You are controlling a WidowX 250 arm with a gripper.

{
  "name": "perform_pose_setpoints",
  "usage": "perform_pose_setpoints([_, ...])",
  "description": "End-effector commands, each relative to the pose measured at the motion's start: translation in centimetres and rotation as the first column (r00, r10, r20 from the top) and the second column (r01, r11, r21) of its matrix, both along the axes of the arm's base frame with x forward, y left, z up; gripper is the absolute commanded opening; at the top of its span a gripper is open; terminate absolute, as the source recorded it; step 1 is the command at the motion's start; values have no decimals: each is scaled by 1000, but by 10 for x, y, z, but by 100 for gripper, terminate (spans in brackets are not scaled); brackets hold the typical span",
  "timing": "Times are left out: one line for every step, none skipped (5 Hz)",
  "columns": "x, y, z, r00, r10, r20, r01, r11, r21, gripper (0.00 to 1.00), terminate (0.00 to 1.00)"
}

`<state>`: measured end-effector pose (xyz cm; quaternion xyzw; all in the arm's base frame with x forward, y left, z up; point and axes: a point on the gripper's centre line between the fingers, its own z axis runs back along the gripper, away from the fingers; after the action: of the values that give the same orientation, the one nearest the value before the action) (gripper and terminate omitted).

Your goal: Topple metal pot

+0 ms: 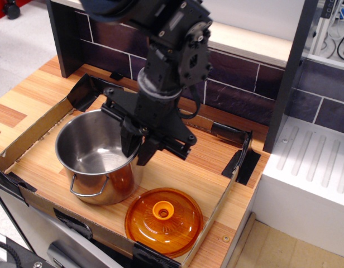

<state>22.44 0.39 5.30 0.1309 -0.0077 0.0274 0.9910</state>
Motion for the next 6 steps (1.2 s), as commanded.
perform_pose_setpoints([-5,16,15,1000,3,31,-2,1000,-31,0,0])
perform_pose_setpoints([-8,24,29,1000,0,25,2,997,-76,0,0])
perform_pose_setpoints([-12,30,47,999,-41,-23,35,977,-209,0,0])
perform_pose_setpoints([-15,35,54,985,-169,41,171,893,-417,0,0])
perform_pose_setpoints([-13,34,57,966,-241,94,249,775,-580,0,0])
perform_pose_setpoints([-8,30,66,959,-263,105,259,667,-699,0,0])
